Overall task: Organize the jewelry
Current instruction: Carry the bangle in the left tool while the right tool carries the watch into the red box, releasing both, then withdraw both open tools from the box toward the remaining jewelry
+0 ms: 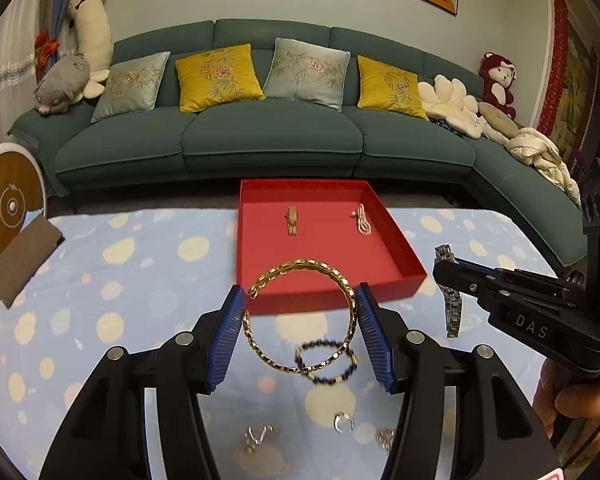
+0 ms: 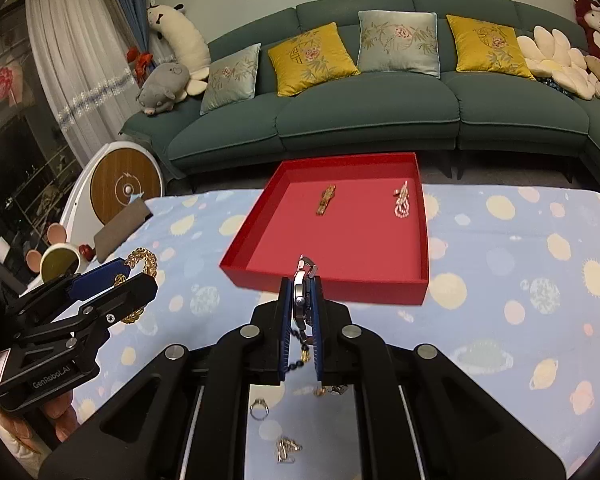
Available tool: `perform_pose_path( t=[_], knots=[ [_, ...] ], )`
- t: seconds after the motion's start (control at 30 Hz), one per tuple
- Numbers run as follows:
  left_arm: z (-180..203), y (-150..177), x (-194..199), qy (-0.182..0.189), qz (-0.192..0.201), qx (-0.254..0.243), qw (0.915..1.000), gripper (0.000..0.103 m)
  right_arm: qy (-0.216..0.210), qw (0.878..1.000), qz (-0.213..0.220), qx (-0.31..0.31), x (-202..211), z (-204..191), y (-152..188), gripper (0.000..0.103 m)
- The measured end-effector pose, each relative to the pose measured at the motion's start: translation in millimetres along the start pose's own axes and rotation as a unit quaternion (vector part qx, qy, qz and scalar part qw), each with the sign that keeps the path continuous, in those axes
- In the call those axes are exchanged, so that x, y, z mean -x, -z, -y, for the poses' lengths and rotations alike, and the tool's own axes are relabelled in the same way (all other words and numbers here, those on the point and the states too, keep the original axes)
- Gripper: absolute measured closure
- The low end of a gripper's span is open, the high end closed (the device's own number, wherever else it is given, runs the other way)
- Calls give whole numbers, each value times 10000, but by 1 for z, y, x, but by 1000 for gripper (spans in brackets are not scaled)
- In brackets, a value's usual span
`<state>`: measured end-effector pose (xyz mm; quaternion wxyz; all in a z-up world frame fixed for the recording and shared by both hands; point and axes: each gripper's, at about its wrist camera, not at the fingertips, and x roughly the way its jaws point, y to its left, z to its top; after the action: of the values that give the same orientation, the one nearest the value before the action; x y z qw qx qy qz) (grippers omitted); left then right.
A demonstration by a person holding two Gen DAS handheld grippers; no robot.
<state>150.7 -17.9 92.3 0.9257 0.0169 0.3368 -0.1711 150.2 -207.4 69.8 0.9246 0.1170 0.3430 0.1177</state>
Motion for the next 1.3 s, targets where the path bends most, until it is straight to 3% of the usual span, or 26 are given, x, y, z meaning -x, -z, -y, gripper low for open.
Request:
perform_pose_path(
  t=[0.13,0.3,0.57,0.8,1.03,1.13,1.17,1.23,1.3],
  knots=[
    [-10,-42,-36,-64,90,12,9999,49,-169,9994,134,-283,-19,14,-40,95],
    [-20,-69,-108,-26,-274,190,9994,49,-292,9971,-33,-697,-71,33,-77,95],
    [-37,-74,-200,-216,-840,495,9950,49,-171,9897,-555,-1306,-168,71,-85,94],
    [-44,-71,-234,-293,-1091,483,9924,49,348,9901,-795,-1106,-200,78,-87,93],
    [-53,-65,-235,-401,-1143,892,9886,48,1054,9926,-320,-505,-183,61,-87,87],
    [-53,-68,-207,-411,-861,945,9909,48,1144,9932,-24,-203,-154,49,-87,87],
    [-52,-70,-194,-415,-725,881,9926,48,1111,9937,79,-129,-140,45,-85,84],
    [-48,-72,-163,-458,-456,661,9957,48,1007,9945,283,-25,-105,38,-79,62],
    [-44,-70,-128,-510,-224,442,9975,45,873,9953,408,87,-72,31,-71,60]
  ],
)
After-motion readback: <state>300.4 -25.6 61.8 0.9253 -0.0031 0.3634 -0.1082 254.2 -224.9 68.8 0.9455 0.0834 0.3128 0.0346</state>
